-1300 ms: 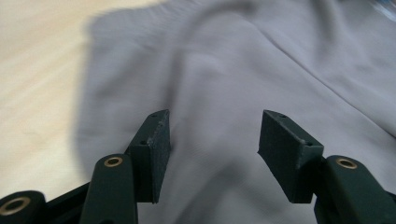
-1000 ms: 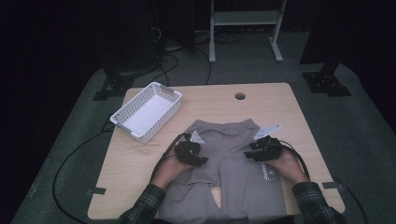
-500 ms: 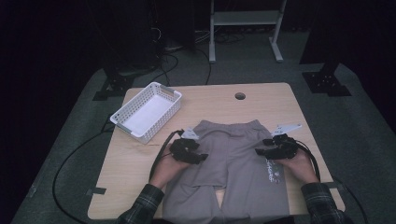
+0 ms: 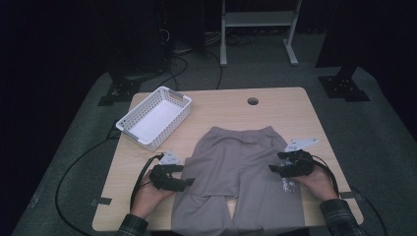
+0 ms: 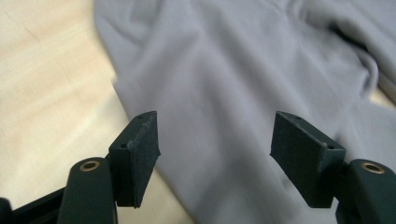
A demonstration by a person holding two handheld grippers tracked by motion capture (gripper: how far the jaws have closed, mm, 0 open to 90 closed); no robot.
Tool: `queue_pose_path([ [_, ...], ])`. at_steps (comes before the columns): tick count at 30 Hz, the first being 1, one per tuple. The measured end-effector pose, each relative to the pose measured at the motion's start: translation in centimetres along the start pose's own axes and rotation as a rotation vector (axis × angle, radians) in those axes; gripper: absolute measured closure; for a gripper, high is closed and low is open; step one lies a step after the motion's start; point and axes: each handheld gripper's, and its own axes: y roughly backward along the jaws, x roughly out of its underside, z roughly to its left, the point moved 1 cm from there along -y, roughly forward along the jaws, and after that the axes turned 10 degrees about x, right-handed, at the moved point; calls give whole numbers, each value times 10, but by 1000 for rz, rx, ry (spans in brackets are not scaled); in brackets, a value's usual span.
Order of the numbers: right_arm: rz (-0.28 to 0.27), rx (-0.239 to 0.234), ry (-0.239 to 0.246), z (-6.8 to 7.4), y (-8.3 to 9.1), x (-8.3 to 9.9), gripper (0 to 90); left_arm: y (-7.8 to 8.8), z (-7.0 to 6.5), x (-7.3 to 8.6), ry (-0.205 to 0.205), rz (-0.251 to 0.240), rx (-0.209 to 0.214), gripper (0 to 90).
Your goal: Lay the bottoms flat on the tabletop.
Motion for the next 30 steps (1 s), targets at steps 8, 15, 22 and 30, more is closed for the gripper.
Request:
queue_pose_path([
  [8,11,0,6,3,0,4,336,-11,-2,16,41,64,-46,223],
  [15,24,2,16,4,-3,5,336,-21,-7,14,-2,73,-93,206],
  [22,22,4,17,4,-3,4,337,-18,-8,15,15,15,-126,653],
  [30,-13,-12,-7,6,3,-2,336,-12,-9,13,26,9,-69,861],
])
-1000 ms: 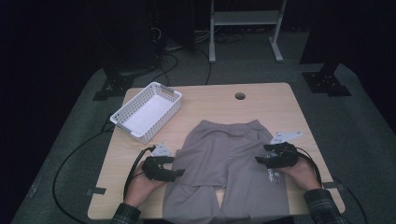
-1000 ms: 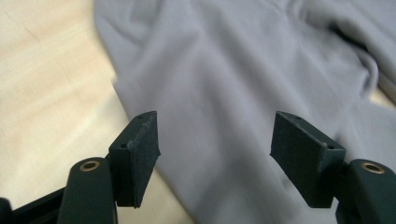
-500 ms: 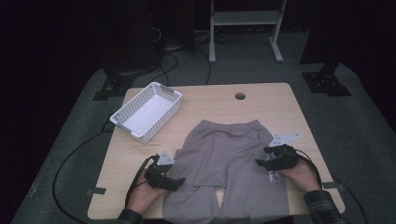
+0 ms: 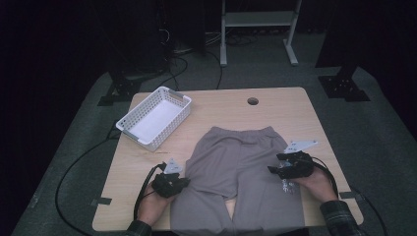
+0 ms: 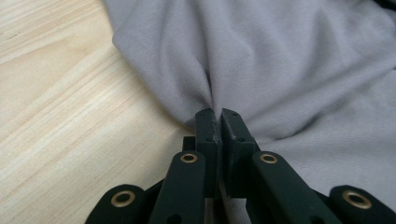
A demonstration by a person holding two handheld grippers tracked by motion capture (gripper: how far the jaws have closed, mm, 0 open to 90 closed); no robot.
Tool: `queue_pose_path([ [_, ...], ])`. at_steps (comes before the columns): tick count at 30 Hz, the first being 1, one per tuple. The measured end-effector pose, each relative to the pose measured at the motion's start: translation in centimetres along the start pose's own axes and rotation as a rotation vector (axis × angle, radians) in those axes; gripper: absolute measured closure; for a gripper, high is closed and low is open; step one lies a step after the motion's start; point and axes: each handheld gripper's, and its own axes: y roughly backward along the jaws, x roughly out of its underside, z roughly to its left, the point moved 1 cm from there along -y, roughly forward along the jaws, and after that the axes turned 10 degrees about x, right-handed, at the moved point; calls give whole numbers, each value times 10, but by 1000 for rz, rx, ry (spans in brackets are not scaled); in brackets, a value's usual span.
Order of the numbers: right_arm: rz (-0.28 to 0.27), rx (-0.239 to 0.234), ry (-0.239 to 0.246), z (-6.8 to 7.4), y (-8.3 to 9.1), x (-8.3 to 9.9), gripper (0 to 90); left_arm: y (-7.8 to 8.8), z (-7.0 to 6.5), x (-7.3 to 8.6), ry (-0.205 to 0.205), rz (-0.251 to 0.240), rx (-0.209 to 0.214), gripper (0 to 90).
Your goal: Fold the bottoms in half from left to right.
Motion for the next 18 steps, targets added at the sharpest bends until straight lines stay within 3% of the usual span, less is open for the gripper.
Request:
queue_pose_path([
  [5,-37,-12,-11,8,2,-16,336,11,-14,-11,-46,-96,28,861],
  [9,-55,-30,-5,16,0,-28,337,10,-28,-24,-99,-134,55,861],
  [12,-51,-31,7,21,-2,-32,337,1,-37,-32,-124,-125,89,861],
  [18,-48,-32,24,29,-4,-40,339,-28,-41,-32,-142,-27,127,861],
])
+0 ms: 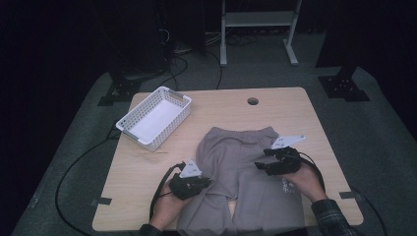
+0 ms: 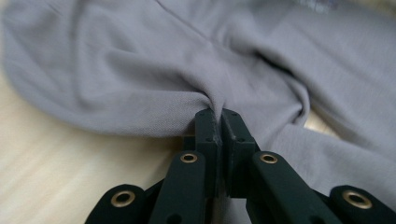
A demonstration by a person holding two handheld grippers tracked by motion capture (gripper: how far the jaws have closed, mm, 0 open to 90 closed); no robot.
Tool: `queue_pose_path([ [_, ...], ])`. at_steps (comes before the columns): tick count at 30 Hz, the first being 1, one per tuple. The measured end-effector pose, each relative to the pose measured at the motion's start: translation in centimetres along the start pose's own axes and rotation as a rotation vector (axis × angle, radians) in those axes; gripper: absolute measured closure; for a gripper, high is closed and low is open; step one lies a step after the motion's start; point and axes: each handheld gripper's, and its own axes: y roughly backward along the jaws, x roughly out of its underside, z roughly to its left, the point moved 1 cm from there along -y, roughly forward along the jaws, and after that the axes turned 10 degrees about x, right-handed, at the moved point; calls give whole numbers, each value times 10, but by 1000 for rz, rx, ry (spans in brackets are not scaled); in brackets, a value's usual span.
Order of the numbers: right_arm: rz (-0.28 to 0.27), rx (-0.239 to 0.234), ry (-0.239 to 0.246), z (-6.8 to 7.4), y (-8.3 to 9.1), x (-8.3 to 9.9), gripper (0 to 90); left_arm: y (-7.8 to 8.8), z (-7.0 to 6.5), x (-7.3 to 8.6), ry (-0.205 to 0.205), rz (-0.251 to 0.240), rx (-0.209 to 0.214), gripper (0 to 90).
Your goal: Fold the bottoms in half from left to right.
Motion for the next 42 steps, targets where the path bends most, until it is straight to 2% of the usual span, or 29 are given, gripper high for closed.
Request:
queue_pose_path([
  [5,-7,-9,17,7,-6,-12,350,-13,2,5,5,59,13,861],
  [13,-8,-37,63,21,-26,-35,422,-14,1,7,11,47,7,861],
  [15,-10,-45,62,24,-32,-43,430,-14,0,7,7,50,1,861],
  [16,-9,-52,58,25,-35,-47,434,-13,0,7,-9,62,-5,861],
  [19,-12,-57,67,28,-44,-61,449,-14,-3,8,-13,56,-13,861],
  [24,-25,-62,55,34,-56,-84,486,-13,-4,9,-21,61,-15,860],
  [30,-20,-62,79,50,-85,-110,490,-14,-5,9,-19,52,-15,860],
  [36,50,-49,72,63,-125,-125,458,-14,-6,9,-30,59,-17,860],
  [39,83,-53,57,68,-143,-125,387,-13,-6,9,-33,61,-17,859],
  [42,129,-37,55,74,-157,-122,373,-14,-6,9,-36,63,-19,860],
])
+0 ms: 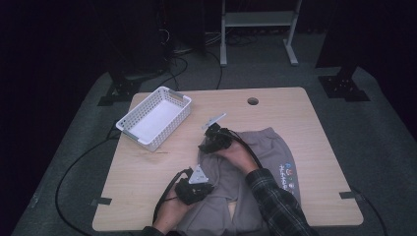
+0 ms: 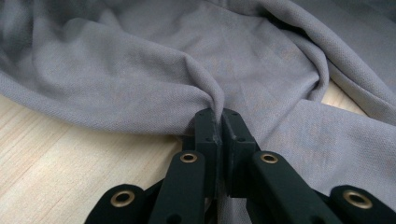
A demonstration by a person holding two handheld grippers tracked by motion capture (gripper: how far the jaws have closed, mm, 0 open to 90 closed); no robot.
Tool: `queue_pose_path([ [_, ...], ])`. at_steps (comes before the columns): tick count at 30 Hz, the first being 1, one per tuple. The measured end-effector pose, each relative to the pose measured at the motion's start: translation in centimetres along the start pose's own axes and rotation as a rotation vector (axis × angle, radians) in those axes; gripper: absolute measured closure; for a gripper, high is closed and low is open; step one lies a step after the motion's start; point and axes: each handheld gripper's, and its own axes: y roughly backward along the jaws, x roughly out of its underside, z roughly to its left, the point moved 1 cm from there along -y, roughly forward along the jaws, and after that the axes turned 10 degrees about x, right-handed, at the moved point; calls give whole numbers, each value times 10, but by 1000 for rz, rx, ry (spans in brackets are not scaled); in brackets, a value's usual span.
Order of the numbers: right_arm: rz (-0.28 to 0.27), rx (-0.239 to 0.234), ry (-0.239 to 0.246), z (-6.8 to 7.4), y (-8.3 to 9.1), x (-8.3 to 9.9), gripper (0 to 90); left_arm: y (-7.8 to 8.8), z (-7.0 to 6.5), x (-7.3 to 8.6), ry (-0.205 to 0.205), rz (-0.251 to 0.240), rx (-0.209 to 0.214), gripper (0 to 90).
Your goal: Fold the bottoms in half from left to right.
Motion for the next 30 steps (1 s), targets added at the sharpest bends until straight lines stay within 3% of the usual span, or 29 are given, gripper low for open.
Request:
queue_pose_path([
  [3,23,20,-2,4,-11,2,388,0,-1,0,-6,5,-4,860],
  [5,38,28,4,6,-16,4,452,0,-2,0,-7,7,-5,860],
  [6,26,18,-17,5,-16,6,488,0,-1,0,-6,7,-5,860],
  [12,13,40,-39,4,-15,6,845,0,-2,0,-4,9,-5,860],
  [16,15,27,-59,6,-19,2,866,2,-1,0,11,12,5,860],
  [21,22,7,-43,13,-27,-12,872,5,0,3,18,15,3,860],
  [25,-30,-40,-71,19,-23,-27,874,12,3,5,36,15,-12,860],
  [30,-118,-91,-84,25,-9,-52,874,34,8,7,66,-47,-43,860],
])
